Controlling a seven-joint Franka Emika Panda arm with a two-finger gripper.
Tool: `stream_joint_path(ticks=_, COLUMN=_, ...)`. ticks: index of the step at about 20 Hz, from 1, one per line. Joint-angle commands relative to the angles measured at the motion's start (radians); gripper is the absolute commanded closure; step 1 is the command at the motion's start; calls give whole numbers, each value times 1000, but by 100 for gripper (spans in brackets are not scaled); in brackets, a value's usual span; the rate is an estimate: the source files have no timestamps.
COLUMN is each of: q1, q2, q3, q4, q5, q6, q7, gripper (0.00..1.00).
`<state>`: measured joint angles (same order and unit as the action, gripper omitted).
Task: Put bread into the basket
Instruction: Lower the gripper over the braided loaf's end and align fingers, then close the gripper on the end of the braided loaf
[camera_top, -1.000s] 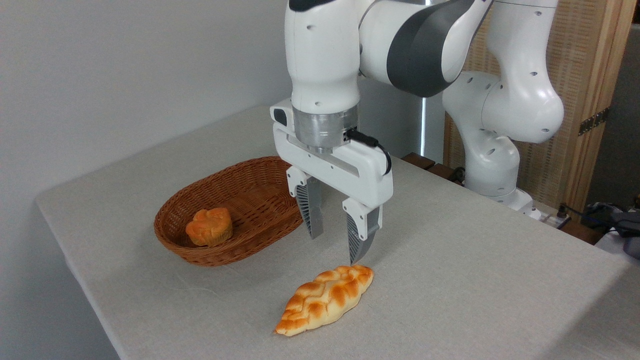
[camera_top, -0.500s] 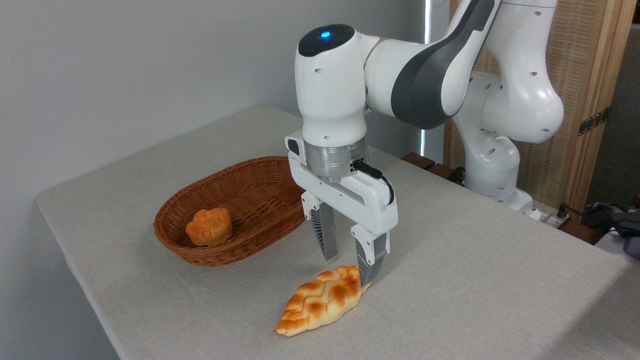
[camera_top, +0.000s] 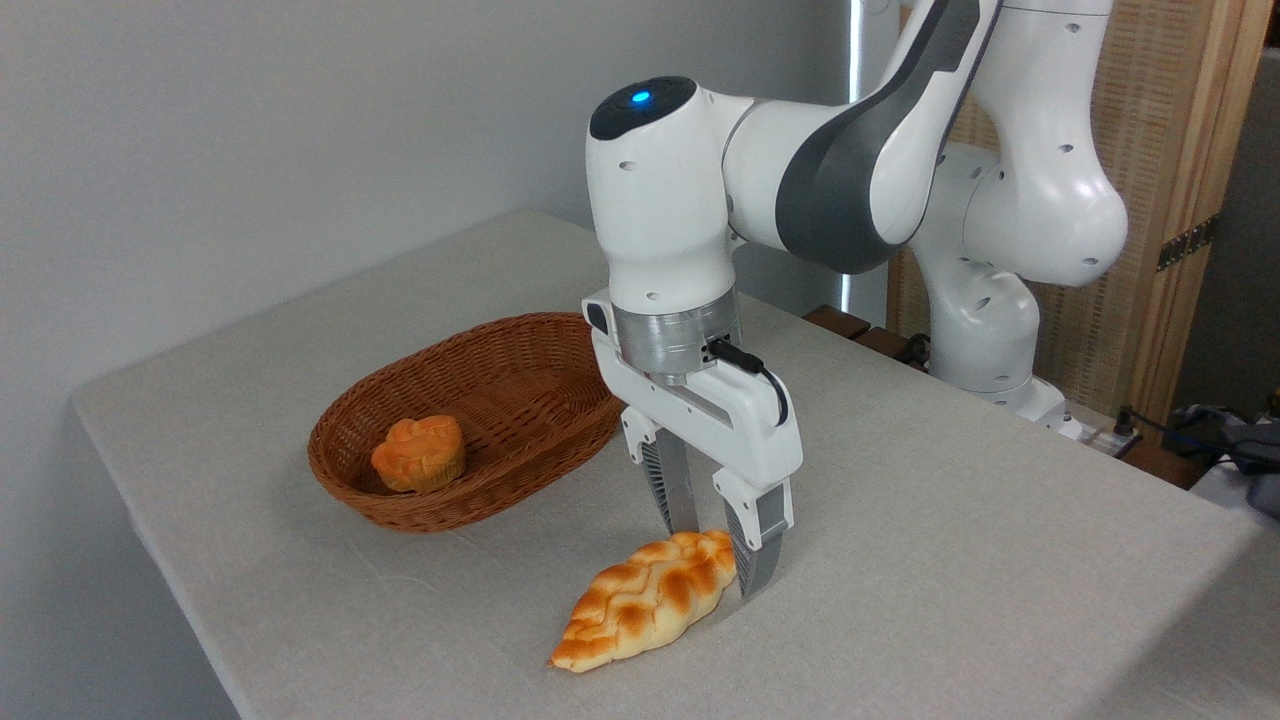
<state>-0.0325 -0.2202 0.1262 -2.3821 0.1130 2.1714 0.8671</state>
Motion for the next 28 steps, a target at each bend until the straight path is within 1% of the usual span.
stream_joint_path(ticks=1, q1=-6, q2=4, q3=9, q4=-19, q5=14, q6=77, q7=9, gripper=0)
stream_joint_path(ticks=3, q1=-6, q2=7, q3=10, q4=-25, q5=14, q6=119, q7=7, gripper=0)
stream_joint_path(ticks=5, q1=-7, q2=7, q3=35, q4=-25, q5=13, q6=148, q7=7, gripper=0)
stream_joint_path(ticks=6, q1=-7, q2=9, q3=35, q4=-25, q5=13, q6=168, q7=7, gripper=0)
stream_joint_path(ticks=13, q1=-9, q2=19, q3=35, q4=-25, q5=7, q6=199, q7=4, gripper=0)
stream_joint_path(ticks=16, q1=-18, q2=28, q3=35, q4=-25, q5=-7, q6=238, q7=4, gripper=3)
stream_joint_path(ticks=18, q1=-20, q2=41, q3=35, q4=-25, q5=-33, q6=261, q7=4, gripper=5)
stream_joint_path(ticks=20, q1=-27, q2=47, q3=35, q4=-25, q5=-35, q6=286, q7=4, gripper=9)
stream_joint_path(ticks=24, q1=-32, q2=59, q3=35, q4=-25, q5=-35, q6=311, q7=4, gripper=10)
stream_joint_path(ticks=25, q1=-32, q2=61, q3=35, q4=-23, q5=-35, q6=315, q7=4, gripper=11)
stream_joint_path(ticks=28, q1=-32, q2=62, q3=35, q4=-25, q5=-35, q6=332, q7=7, gripper=31)
